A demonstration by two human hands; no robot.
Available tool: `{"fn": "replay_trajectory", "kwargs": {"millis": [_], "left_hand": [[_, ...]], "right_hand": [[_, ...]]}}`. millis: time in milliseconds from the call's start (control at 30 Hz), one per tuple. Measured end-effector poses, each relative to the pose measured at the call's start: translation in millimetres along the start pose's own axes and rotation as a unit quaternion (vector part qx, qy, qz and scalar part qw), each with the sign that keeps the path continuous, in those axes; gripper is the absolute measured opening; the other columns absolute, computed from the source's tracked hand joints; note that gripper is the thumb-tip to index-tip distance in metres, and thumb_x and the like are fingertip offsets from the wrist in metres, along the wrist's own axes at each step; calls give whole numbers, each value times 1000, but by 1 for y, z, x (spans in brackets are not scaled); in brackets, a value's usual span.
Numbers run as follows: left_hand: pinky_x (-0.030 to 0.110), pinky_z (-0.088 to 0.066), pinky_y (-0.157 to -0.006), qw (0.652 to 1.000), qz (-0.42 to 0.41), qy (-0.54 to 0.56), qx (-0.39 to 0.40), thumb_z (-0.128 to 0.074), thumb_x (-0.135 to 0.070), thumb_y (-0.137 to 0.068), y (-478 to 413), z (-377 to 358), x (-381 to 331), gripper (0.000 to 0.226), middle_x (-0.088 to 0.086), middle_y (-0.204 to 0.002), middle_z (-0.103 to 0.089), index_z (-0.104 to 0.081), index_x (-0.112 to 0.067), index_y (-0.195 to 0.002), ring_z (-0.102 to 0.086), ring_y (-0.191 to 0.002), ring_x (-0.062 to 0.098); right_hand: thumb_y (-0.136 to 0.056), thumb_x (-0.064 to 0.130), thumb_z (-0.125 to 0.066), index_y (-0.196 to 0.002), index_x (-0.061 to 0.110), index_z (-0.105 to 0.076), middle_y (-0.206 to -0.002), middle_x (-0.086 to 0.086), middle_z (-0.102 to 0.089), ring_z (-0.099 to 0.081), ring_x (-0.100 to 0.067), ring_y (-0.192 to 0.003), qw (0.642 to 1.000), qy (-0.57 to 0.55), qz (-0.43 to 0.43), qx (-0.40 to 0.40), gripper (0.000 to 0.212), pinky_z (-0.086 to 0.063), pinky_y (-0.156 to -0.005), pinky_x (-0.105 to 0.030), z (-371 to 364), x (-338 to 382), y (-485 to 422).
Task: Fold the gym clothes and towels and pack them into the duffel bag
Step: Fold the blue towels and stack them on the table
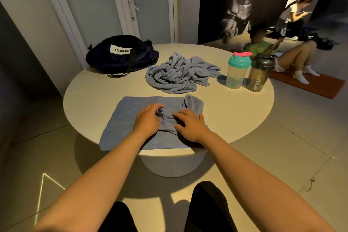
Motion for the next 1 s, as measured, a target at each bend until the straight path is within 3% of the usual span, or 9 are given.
{"fn": "replay_trajectory", "kwargs": {"millis": [167,300,400,533,633,700,767,867,1000], "left_hand": [[28,-39,-63,995,-32,78,62,-64,-19,-90,1,-15,-26,14,3,-102,-57,-52,-24,-93,-51,-83,19],[21,-38,-64,989,-45,141,23,-66,-12,-90,4,-25,-38,23,4,-92,-55,-47,-21,-79,-52,-83,19],[27,-38,-62,985,-7,168,-39,-61,-15,-94,10,-13,-30,18,4,-86,-55,-46,-19,-85,-48,-73,14],[26,-42,-61,977,16,202,-66,-56,-12,-97,19,9,-17,8,-3,-88,-58,-50,-17,-97,-54,-71,11],[22,-47,-65,983,6,182,-29,-53,-10,-97,23,18,-2,15,-7,-93,-65,-59,-23,-100,-61,-78,6],[25,-51,-68,985,17,173,-16,-50,-21,-96,27,24,8,19,-9,-89,-70,-65,-32,-91,-65,-79,7],[33,-46,-65,989,25,143,-18,-43,-37,-90,31,31,16,27,-5,-77,-67,-64,-28,-77,-62,-74,19],[36,-29,-61,989,72,130,-8,-40,-33,-95,39,41,24,38,5,-64,-48,-41,-17,-61,-41,-65,25],[36,-28,-63,971,109,211,1,-44,-34,-102,41,43,29,45,4,-65,-50,-41,-13,-62,-39,-66,21]], "right_hand": [[-103,23,-43,-150,28,-37,-161,-18,-14,-7,-43,-149,976,65,-183,-101,47,-1,-115,-69,15,-29,9],[-103,37,-42,-143,21,-38,-141,-24,-37,-29,-44,-133,958,61,-249,-128,44,-10,-116,-63,17,-21,8],[-98,19,-46,-129,21,-51,-122,-17,-50,-38,-42,-125,963,69,-223,-130,32,-7,-116,-64,15,-12,7],[-90,3,-51,-116,18,-62,-106,-7,-51,-46,-33,-112,960,28,-123,-248,33,-2,-116,-56,14,13,2],[-93,6,-53,-120,20,-65,-112,-6,-60,-51,-29,-113,969,-28,-29,-243,32,-18,-112,-53,13,44,-9],[-94,3,-52,-120,14,-66,-114,-9,-64,-57,-30,-107,975,-113,67,-181,32,-38,-101,-45,11,60,-12],[-93,-1,-51,-115,10,-68,-112,-10,-63,-58,-28,-103,971,-167,123,-121,30,-45,-90,-36,6,69,-11],[-96,5,-52,-120,13,-65,-118,-10,-59,-58,-28,-106,974,-156,73,-146,28,-49,-89,-38,-3,71,-10],[-97,29,-51,-101,13,-69,-109,-13,-55,-55,-35,-93,992,-41,-60,-107,24,-49,-82,-42,-8,66,-13]]}}
Point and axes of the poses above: each hand's wrist, its own y-axis away from the middle knuckle, its own z-axis out of the back of the hand, x = y × z, the point moved 1 cm from there along -y, towards the middle knuckle
